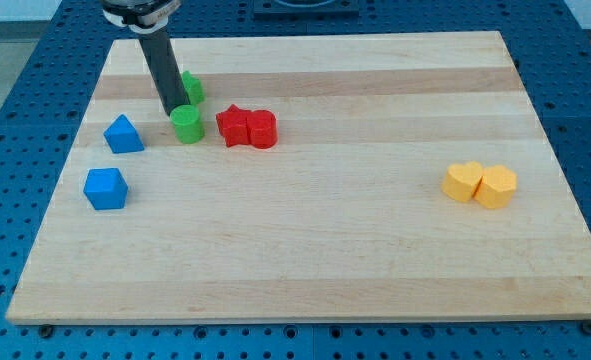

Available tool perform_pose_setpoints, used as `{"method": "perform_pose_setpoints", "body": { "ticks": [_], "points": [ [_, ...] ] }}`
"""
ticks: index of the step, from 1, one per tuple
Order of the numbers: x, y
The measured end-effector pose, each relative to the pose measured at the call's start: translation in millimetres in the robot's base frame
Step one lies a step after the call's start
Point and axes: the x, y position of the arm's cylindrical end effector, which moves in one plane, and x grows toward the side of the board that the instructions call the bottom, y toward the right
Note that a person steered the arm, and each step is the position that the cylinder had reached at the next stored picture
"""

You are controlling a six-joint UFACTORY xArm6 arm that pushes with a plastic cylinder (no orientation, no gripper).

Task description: Place the blue triangle at the top left corner of the board

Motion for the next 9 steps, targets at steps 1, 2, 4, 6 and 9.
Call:
{"method": "perform_pose_setpoints", "body": {
  "ticks": [1,2,4,6,9],
  "points": [
    [-3.4,-40.8],
    [-8.4,-101.2],
    [8.6,-130.4],
    [116.1,-123.8],
    [69.3,-54.5]
  ]
}}
